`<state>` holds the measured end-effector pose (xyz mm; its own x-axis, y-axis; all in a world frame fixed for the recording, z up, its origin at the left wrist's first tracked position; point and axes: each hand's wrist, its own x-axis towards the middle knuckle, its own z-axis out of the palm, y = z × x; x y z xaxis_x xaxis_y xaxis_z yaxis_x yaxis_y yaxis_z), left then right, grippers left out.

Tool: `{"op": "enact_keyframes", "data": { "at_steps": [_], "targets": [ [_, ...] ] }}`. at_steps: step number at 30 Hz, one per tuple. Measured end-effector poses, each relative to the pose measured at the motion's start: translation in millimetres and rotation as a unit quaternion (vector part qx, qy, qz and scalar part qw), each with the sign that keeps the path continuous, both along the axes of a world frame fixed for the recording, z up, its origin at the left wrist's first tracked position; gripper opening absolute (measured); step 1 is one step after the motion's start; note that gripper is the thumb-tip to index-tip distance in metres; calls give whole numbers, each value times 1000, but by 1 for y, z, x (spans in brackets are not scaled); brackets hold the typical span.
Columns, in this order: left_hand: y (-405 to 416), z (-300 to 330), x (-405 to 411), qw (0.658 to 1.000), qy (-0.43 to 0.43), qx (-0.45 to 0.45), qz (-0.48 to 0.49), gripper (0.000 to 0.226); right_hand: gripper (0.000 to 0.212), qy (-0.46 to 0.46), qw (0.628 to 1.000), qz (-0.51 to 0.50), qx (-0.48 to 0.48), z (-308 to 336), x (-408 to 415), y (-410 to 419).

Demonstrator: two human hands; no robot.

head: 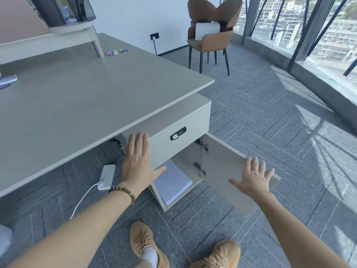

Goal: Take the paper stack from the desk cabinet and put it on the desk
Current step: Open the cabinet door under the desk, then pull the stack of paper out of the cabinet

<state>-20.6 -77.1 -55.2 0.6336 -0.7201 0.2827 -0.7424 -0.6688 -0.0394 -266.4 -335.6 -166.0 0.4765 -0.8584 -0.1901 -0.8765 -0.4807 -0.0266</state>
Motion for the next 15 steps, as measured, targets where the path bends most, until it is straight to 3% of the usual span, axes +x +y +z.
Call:
{"op": "enact_keyframes", "data": {
  "at_steps": [10,15],
  "targets": [
    [-6,8,-8,1000,24,-1,19,118,102,4,999,-12,38,21,17,-4],
    [-8,-23,-45,991,64,-118,-11,81,75,-63,997,30,21,13,49,22]
  ]
}}
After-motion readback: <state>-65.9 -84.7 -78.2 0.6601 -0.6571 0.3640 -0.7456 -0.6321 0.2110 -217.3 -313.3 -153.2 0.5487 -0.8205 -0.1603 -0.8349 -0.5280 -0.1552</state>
